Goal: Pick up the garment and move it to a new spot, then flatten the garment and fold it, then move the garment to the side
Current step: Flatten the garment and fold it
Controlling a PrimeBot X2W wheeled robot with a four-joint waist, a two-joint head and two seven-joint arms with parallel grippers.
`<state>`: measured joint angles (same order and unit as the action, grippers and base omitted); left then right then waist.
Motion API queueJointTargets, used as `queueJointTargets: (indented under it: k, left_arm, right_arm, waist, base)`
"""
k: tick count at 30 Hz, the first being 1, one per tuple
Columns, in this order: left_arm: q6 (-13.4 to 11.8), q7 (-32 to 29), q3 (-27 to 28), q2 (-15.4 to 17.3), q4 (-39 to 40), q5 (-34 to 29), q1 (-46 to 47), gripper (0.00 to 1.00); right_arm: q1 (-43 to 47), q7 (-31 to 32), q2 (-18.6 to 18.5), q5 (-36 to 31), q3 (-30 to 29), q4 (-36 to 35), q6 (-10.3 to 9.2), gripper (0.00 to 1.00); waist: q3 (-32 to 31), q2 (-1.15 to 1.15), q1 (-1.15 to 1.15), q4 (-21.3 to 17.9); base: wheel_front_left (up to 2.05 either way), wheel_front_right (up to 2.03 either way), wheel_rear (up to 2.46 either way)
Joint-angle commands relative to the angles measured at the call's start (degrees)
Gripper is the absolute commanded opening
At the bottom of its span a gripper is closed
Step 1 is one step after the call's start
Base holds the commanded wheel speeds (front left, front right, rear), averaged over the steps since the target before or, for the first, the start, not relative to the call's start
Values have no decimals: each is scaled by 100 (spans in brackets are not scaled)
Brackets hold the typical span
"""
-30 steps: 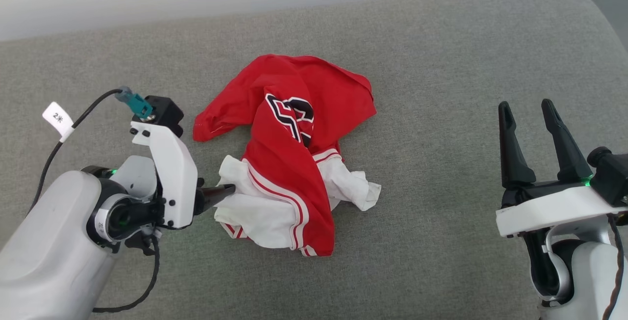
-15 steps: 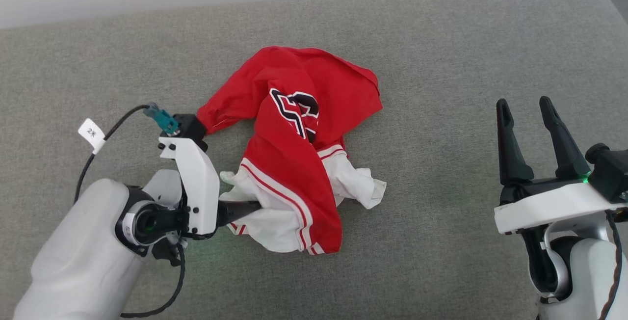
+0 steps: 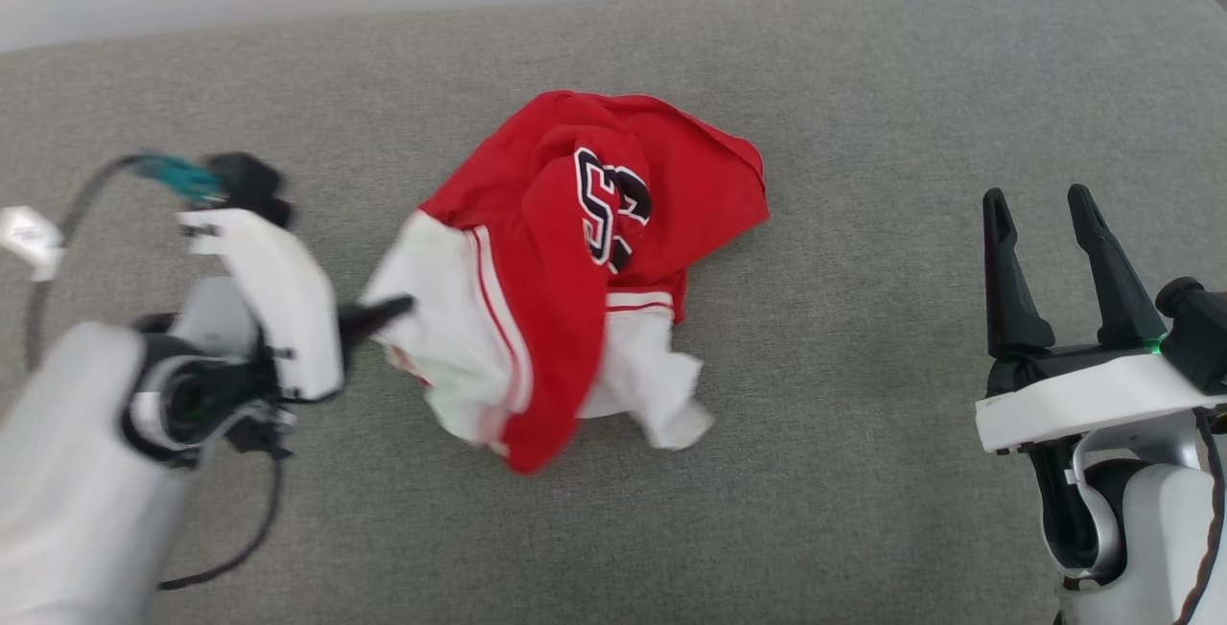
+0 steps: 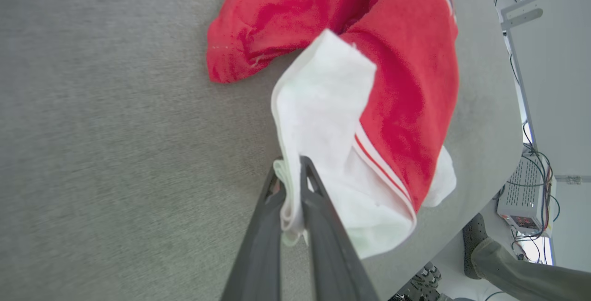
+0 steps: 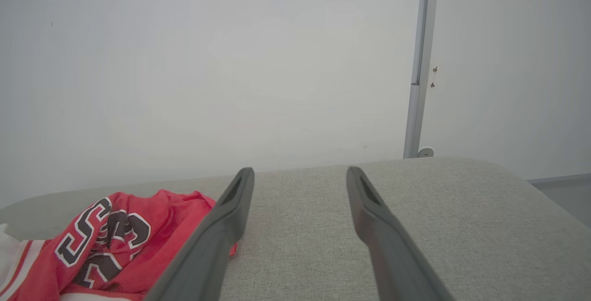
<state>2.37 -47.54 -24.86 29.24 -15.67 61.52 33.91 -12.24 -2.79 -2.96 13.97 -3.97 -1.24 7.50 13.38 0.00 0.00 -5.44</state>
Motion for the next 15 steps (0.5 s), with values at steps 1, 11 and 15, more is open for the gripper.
queueJointTargets:
  k: [1, 11, 15]
  left_arm:
    - [-105, 169, 190, 115, 113, 106, -134, 0]
    - [-566, 883, 1004, 634, 387, 244, -1246, 0]
    - [-477, 1180, 969, 603, 226, 62, -1393, 59]
  right_arm:
    - [48, 13, 5, -57, -4, -13, -2, 100]
    - [127, 126, -22, -22, 27, 1, -2, 100]
    - [157, 224, -62, 12, 152, -20, -2, 100]
  waist:
    - [-26, 0, 0, 41]
    - [-102, 0, 0, 212]
    - [-147, 0, 0, 280]
  base:
    - [0, 0, 0]
    - [0, 0, 0]
    - [0, 0, 0]
